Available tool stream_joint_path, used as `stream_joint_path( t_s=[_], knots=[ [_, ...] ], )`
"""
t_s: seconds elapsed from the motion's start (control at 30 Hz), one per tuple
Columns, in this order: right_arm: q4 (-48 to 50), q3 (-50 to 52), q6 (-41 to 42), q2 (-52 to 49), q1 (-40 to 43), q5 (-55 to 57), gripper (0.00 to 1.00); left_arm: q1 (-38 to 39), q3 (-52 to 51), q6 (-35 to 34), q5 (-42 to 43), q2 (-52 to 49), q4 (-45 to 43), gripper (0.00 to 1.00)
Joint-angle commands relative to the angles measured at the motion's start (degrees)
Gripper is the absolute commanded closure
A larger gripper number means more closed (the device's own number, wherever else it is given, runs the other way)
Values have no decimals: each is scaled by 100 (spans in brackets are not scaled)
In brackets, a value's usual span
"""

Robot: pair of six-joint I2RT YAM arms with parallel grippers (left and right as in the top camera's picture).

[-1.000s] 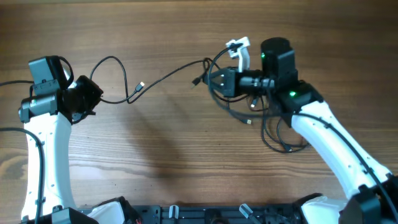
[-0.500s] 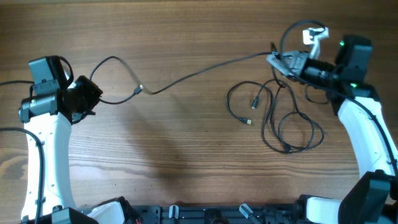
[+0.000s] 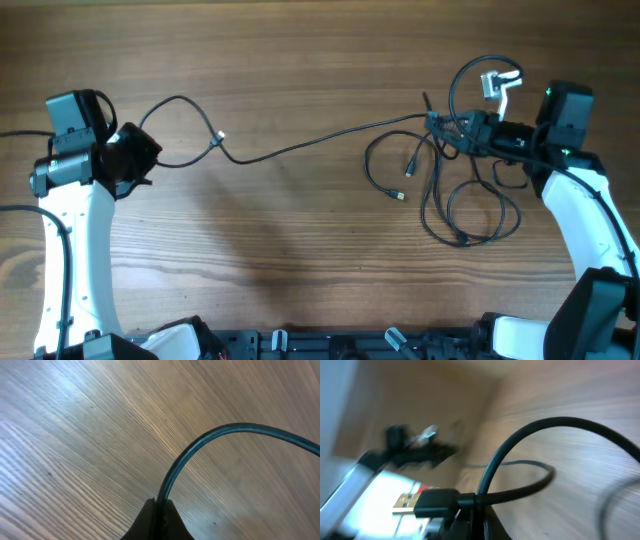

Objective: Untangle cables

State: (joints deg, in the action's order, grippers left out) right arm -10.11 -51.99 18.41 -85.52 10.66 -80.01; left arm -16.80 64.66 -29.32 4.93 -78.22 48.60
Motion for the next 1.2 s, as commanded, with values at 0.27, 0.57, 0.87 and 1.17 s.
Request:
stream_joint_path(
  t_s=[0.27,0.57,0.87,1.17],
  knots=[
    [1633,15,3370,-44,20,2297,89,17,-439,-610,-852,-35,-424,96],
    [-39,37,1882,-44,17,4994,96,-195,-476,-3298,-3519,-35,793,96],
    [-612,103,-1008,-44,-1093,3453,69,15,-479,-2765,-2677,-35,308,96],
    [-466,-793,-170,-63,-3912,5066,53,131,-479,-2033,-2159,-35,26,96]
  ],
)
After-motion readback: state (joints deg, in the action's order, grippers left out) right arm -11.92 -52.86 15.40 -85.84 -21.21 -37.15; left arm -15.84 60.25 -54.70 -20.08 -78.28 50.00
